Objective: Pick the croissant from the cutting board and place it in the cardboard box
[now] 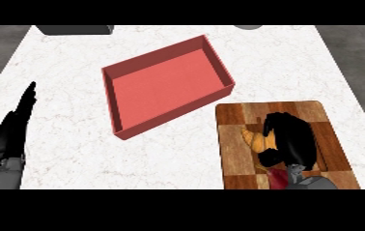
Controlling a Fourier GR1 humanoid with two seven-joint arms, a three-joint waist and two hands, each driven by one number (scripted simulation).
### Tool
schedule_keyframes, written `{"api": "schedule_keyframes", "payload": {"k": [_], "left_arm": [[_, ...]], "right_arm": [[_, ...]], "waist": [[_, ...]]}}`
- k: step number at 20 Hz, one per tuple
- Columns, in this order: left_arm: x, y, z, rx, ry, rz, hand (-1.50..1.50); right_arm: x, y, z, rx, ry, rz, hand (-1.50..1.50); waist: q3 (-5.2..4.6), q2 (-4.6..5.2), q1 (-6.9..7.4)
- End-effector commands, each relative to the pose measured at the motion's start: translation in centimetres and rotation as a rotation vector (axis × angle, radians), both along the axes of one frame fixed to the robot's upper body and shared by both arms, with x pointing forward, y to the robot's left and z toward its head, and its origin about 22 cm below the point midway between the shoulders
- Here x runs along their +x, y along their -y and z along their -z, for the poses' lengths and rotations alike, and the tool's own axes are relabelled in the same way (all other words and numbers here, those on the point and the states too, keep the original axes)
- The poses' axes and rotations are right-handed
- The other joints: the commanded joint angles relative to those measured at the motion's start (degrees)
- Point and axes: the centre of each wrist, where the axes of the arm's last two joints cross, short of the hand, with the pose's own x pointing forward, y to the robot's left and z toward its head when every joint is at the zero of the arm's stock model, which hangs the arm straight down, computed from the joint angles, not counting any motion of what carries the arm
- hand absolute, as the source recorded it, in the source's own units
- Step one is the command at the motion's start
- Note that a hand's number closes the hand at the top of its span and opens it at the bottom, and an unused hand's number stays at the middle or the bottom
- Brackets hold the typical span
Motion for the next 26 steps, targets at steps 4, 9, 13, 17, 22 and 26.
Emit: {"api": "schedule_keyframes", "payload": {"k": [4, 9, 13, 17, 22, 26], "left_arm": [[0.2, 0.5, -0.5, -0.006, 0.007, 0.003, 0.0], [0.8, 0.3, -1.0, -0.005, 0.003, 0.017, 0.0], [0.8, 0.8, 0.3, -0.004, 0.007, 0.018, 0.0], [0.4, -0.2, 0.4, -0.004, 0.021, 0.035, 0.0], [2.2, 1.4, 0.2, 0.003, 0.016, 0.036, 0.0], [2.3, 0.5, -1.9, -0.012, 0.014, 0.046, 0.0]], "right_arm": [[-4.1, -5.2, -7.5, -0.012, 0.299, 0.038, 1.5], [-4.2, -7.3, -11.3, -0.023, 0.435, -0.102, 1.5], [-1.2, -9.4, -13.6, 0.017, 0.416, -0.161, 1.5], [0.0, -13.4, -14.8, 0.162, 0.424, -0.17, 1.5], [5.9, -14.8, -16.9, 0.276, 0.463, -0.145, 1.5], [9.6, -15.6, -17.0, 0.342, 0.426, -0.116, 1.5]], "waist": [[0.41, 0.11, 0.47], [0.49, 0.52, 1.35], [0.49, 0.74, 1.65], [0.48, 0.82, 2.32], [0.48, 1.06, 2.5], [0.51, 1.1, 3.02]]}}
